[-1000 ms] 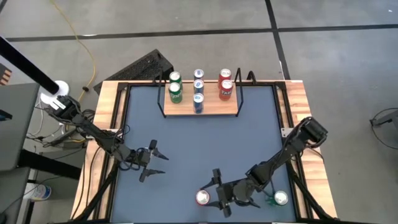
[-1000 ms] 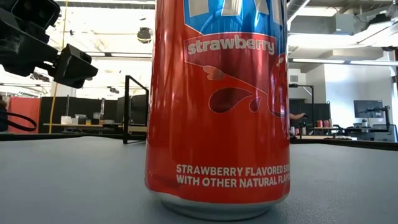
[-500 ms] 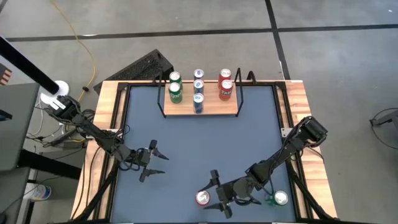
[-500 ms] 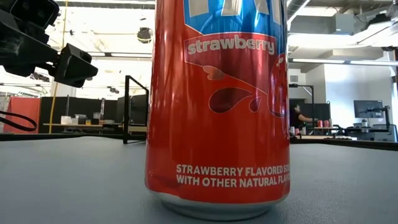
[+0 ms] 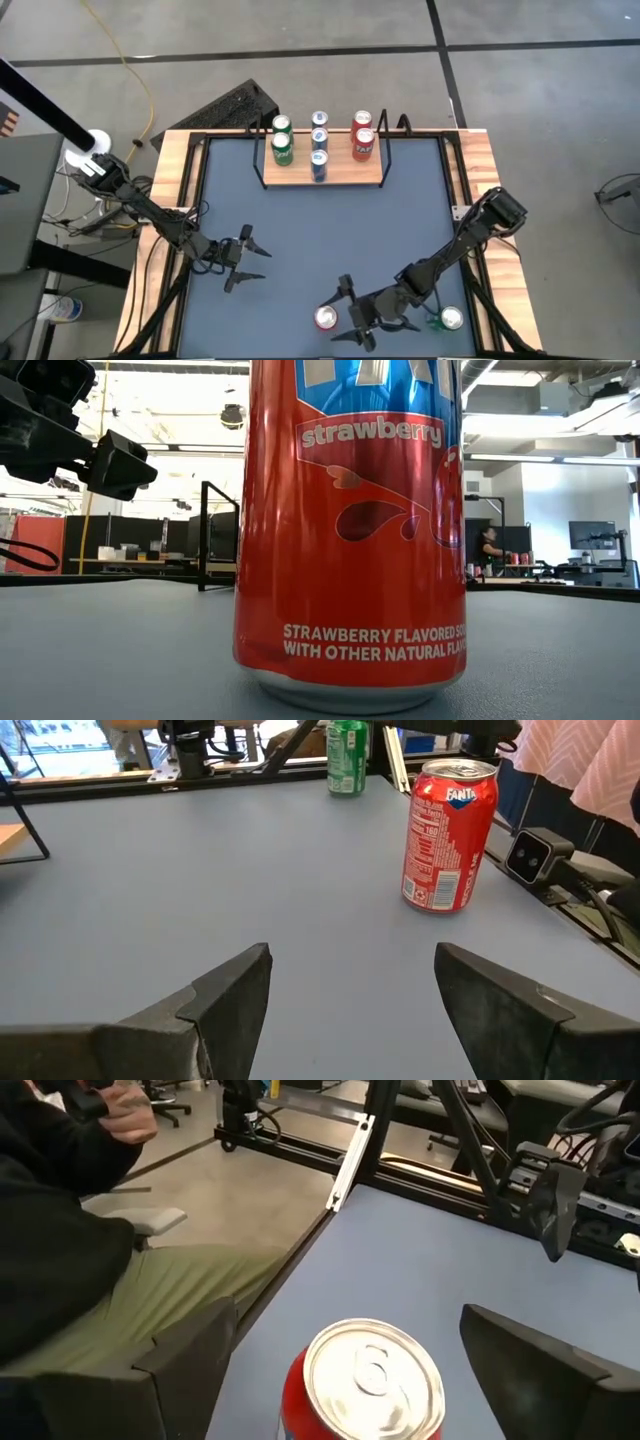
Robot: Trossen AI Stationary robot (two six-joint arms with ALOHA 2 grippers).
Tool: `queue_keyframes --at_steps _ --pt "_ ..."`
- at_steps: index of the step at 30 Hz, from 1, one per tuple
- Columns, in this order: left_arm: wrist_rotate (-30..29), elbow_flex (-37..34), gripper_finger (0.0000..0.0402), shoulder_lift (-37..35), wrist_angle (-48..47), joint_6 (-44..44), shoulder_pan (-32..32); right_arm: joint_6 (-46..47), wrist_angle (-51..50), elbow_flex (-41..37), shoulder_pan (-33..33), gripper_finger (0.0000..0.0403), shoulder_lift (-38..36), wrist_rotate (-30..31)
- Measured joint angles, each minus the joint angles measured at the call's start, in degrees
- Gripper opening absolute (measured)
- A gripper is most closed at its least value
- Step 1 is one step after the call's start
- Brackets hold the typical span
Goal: Place canned beverage on shelf
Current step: Put the orange soda can on the shelf aligned with the other orange soda cans
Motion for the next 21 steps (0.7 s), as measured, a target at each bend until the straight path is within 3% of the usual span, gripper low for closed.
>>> queue_keyframes --at_steps 21 --pt "0.11 -0.02 0.0269 0.0 -0.48 -0.02 0.0 4.41 -0.86 0.05 -2.02 0.0381 4.19 0.23"
